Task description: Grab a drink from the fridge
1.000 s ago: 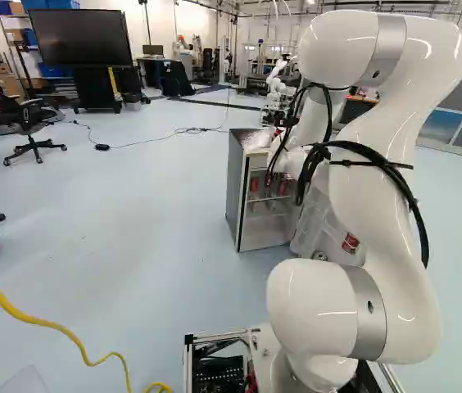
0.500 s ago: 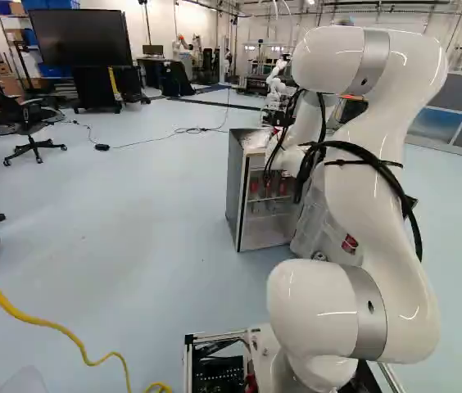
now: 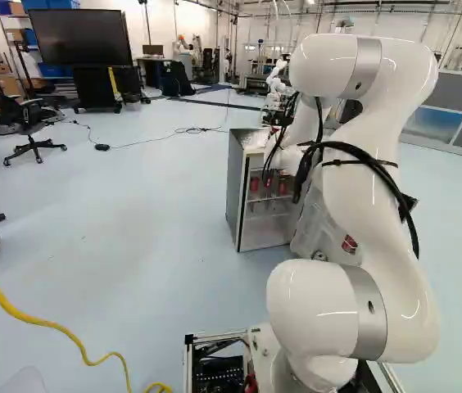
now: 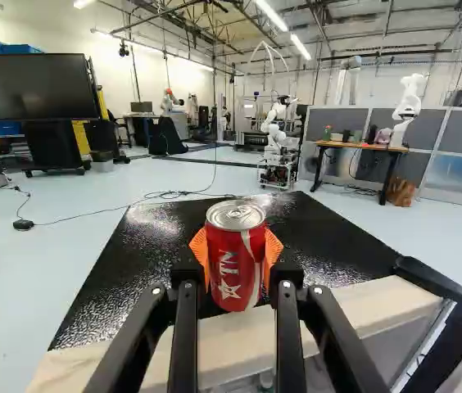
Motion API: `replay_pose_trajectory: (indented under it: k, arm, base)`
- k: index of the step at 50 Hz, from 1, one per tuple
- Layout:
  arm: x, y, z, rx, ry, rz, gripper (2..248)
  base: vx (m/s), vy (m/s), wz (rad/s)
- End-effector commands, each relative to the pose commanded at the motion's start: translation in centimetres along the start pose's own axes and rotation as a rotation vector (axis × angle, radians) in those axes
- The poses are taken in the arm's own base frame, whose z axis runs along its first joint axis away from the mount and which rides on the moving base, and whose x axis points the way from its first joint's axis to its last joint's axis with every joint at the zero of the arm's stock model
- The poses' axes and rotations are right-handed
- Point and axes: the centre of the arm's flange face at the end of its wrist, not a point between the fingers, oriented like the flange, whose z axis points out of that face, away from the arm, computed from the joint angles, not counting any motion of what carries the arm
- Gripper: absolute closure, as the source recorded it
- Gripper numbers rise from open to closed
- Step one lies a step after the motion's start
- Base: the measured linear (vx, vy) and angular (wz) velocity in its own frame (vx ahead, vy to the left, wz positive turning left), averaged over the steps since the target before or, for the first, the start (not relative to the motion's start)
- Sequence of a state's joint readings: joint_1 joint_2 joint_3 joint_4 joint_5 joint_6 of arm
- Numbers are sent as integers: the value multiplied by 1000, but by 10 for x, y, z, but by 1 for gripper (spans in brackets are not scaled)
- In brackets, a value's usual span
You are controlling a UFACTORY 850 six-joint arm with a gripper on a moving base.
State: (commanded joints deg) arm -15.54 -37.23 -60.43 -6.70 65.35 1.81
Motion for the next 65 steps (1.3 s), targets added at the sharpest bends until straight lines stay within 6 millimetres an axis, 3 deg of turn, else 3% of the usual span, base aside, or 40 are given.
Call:
replay_pose_trajectory:
  k: [41, 42, 47, 48, 52, 53, 57, 58, 62, 63, 65]
  arm:
    - [-6, 0, 1, 0, -8, 1, 157]
    - [-6, 0, 1, 0, -8, 1, 127]
    - [-6, 0, 1, 0, -8, 1, 127]
    - [-6, 0, 1, 0, -8, 1, 93]
    - [-6, 0, 1, 0, -8, 1, 93]
    - [-6, 0, 1, 0, -8, 1, 58]
    - [-5, 0, 1, 0, -8, 1, 58]
    - [-5, 0, 1, 0, -7, 1, 22]
    - [-2, 0, 0, 0, -3, 0, 22]
    - [-1, 0, 0, 0, -2, 0, 3]
    - [1, 0, -1, 0, 0, 0, 3]
  base:
    - [0, 0, 0]
    - [0, 0, 0]
    - [0, 0, 0]
    - [0, 0, 0]
    - [0, 0, 0]
    - [0, 0, 0]
    - [0, 0, 0]
    - [0, 0, 0]
    - [0, 0, 0]
    - [0, 0, 0]
    - [0, 0, 0]
